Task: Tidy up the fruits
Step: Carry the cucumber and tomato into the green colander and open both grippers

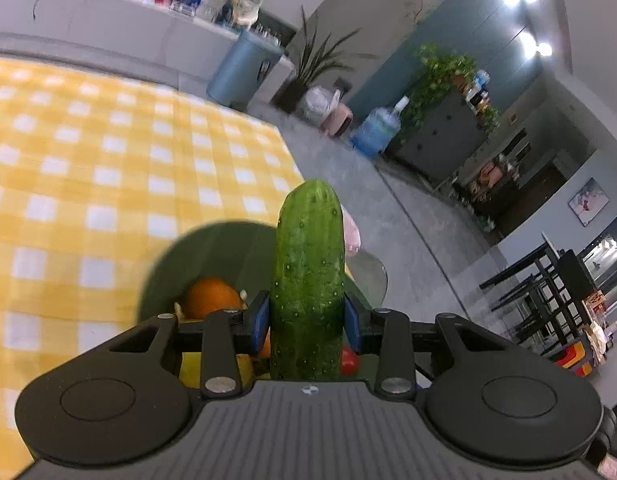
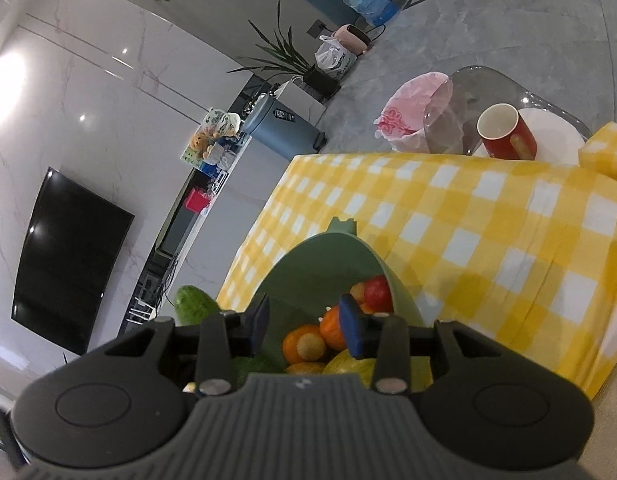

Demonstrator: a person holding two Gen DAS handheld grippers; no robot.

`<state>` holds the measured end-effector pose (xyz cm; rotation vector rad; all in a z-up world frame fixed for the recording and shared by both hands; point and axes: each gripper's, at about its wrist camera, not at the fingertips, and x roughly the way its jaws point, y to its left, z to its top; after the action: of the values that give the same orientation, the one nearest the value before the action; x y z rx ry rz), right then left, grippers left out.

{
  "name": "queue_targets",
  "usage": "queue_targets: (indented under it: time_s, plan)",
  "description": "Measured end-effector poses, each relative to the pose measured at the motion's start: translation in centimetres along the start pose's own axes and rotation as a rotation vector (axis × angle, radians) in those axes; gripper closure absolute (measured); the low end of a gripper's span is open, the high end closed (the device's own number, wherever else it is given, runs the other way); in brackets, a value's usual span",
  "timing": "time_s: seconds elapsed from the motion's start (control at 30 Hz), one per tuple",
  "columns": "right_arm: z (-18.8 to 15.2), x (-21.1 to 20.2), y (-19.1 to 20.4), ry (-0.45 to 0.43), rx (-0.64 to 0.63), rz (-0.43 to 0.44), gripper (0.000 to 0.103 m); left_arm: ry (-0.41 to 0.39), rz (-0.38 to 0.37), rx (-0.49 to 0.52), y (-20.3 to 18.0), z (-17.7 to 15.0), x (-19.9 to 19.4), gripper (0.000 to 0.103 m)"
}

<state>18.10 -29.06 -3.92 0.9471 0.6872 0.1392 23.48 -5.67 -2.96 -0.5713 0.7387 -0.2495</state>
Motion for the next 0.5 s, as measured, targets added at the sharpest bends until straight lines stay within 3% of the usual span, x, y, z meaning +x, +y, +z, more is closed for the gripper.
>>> queue_targets:
  time_s: [0.3, 0.5]
  plan:
    - [0.3, 0.2, -0.8, 0.013, 0.025, 0.018, 0.066, 0.062, 0.097, 0.089, -1.6, 0.5, 1.9, 0.06]
    - [0.4, 0.4, -1.0, 0.029, 0.003, -0.009, 0.065, 0.125, 0.267, 0.328, -6.0, -0.6, 3.6, 0.06]
